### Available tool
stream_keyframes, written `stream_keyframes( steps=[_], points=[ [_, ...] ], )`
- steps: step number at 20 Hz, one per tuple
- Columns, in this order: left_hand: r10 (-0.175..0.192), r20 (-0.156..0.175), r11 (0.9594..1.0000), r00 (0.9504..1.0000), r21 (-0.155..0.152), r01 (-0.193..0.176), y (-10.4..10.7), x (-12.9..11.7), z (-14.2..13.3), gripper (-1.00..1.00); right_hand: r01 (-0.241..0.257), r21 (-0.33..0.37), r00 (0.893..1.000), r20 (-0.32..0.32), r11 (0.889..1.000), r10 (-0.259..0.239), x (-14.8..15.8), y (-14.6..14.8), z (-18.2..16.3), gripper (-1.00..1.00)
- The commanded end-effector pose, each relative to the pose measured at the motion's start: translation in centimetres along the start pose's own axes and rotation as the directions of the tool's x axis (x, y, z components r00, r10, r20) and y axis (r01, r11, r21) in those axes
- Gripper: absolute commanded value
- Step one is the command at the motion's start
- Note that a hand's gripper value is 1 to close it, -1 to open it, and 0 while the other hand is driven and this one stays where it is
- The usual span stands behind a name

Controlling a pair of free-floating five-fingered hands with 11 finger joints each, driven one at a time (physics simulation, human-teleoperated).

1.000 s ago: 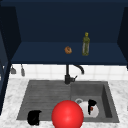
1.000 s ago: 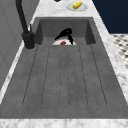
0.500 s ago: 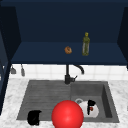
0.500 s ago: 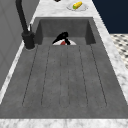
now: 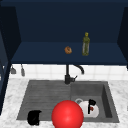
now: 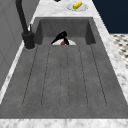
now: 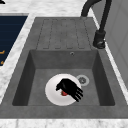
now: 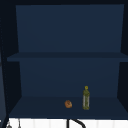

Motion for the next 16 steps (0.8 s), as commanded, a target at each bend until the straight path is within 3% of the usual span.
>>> stream_keyframes(
  steps=[1,3,6,16],
  points=[
    [0.0,0.0,1.0,1.0,0.0,0.0,0.0,0.0,0.0,0.0,0.029,-0.07,0.999,0.021,0.997,-0.028,-1.0,1.2,1.9,-1.0],
    [0.0,0.0,1.0,1.0,0.0,0.0,0.0,0.0,0.0,0.0,0.032,-0.152,0.999,0.017,0.988,-0.03,-0.8,0.5,3.0,-1.0],
    [0.0,0.0,1.0,1.0,0.0,0.0,0.0,0.0,0.0,0.0,0.02,-0.206,1.0,-0.014,0.978,-0.024,-0.6,0.4,4.1,-1.0],
    [0.0,0.0,1.0,1.0,0.0,0.0,0.0,0.0,0.0,0.0,-0.032,-0.204,0.993,-0.114,0.979,0.008,1.5,-0.2,6.5,-1.0]
  ],
)
